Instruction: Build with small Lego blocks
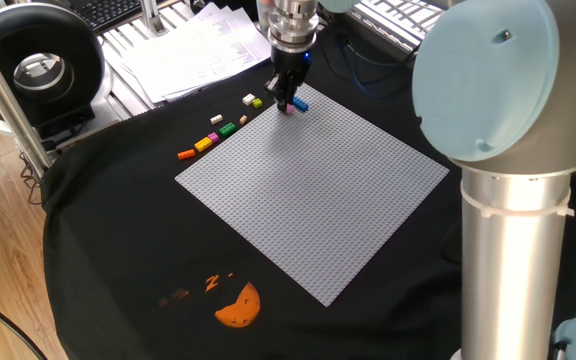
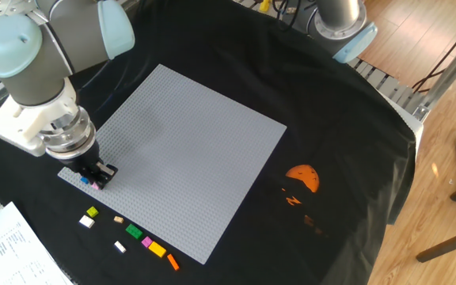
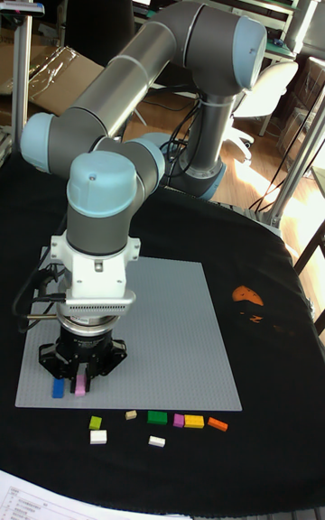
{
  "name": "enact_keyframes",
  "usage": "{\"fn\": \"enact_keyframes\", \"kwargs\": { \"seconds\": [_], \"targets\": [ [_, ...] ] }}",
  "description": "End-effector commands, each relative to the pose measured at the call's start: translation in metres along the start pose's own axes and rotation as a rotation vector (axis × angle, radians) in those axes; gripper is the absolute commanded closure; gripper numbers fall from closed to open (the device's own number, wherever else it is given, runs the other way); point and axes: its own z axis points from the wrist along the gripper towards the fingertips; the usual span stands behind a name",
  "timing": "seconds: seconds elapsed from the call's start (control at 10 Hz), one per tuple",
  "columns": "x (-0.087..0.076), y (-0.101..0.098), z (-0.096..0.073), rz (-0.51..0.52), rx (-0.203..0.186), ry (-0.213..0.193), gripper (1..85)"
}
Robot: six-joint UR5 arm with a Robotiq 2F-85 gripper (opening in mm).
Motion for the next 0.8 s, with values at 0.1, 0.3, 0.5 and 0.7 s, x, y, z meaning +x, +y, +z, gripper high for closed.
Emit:
{"fn": "enact_keyframes", "kwargs": {
  "seconds": [0.1, 0.3, 0.5, 0.7],
  "targets": [
    [0.0042, -0.0048, 0.0009, 0.005, -0.002, -0.010, 80.3],
    [-0.0011, -0.0061, 0.0028, 0.013, 0.002, -0.029, 80.3],
    [-0.0015, -0.0057, 0.0028, 0.010, 0.001, -0.031, 80.3],
    [-0.0011, -0.0015, 0.0002, 0.012, -0.010, -0.030, 80.3]
  ]
}}
